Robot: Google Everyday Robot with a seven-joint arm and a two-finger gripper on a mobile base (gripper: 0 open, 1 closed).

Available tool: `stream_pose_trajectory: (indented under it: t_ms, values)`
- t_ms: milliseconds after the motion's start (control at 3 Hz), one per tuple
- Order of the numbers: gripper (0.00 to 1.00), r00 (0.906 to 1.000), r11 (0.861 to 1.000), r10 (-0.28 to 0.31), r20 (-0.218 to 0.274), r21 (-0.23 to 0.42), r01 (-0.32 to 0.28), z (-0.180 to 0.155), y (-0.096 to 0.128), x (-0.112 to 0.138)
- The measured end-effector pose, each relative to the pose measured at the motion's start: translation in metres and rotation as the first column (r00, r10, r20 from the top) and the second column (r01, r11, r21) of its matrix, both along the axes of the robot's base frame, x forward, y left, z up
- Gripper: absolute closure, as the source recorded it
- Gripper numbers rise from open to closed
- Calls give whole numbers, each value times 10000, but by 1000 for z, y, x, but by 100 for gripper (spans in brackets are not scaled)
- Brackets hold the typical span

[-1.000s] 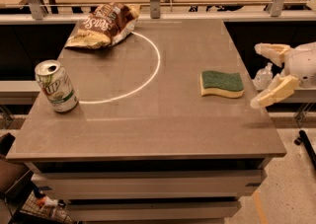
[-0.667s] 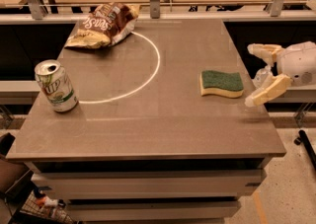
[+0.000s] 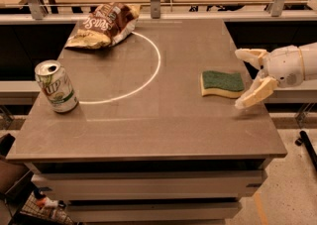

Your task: Move sponge near brown chip bag

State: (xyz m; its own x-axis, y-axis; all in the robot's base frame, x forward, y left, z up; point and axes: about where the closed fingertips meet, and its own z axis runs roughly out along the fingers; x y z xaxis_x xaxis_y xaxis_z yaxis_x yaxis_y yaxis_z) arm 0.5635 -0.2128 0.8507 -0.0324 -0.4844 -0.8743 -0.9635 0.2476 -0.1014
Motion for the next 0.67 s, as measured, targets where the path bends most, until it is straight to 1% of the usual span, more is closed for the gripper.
stream_pose_trajectory:
  t_ms: [333, 667]
  values:
    - [0, 9996, 9998, 167, -226, -52, -168, -9, 7, 1]
    - [4, 9984, 9995, 308, -481, -11, -309, -19, 11, 2]
